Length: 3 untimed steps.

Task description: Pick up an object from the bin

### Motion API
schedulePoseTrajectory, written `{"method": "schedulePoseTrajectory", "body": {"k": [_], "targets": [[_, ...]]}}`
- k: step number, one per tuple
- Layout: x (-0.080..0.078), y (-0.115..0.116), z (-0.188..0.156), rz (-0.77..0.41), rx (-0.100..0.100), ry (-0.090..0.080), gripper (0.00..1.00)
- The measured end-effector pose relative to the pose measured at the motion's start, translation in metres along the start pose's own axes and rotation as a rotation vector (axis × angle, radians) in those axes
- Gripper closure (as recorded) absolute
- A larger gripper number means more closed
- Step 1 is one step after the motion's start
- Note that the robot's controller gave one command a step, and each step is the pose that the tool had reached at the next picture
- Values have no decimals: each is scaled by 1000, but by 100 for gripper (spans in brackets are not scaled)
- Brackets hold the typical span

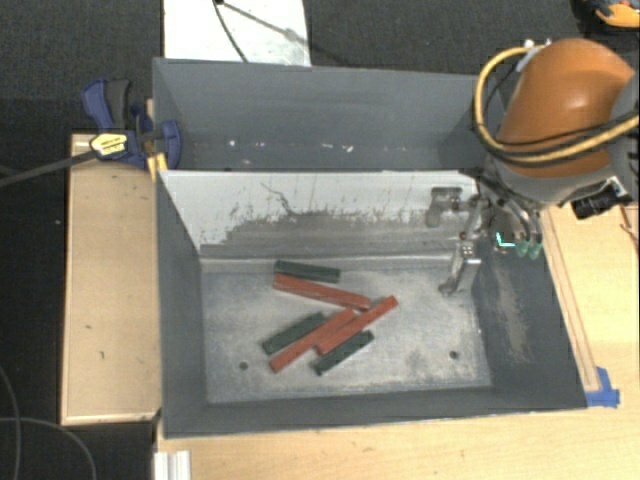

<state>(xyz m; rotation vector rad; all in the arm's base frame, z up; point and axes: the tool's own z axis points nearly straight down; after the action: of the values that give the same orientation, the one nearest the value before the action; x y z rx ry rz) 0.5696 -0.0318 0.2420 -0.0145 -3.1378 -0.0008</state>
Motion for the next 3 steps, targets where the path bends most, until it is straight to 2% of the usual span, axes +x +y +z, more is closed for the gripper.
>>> {"method": "schedulePoseTrajectory", "body": {"k": [1, 2, 3], "targets": [[-1, 0, -4, 0, 0, -8, 0], [8, 19, 31, 55, 1, -13, 0], [8, 28, 91, 51, 0, -11, 0]]}}
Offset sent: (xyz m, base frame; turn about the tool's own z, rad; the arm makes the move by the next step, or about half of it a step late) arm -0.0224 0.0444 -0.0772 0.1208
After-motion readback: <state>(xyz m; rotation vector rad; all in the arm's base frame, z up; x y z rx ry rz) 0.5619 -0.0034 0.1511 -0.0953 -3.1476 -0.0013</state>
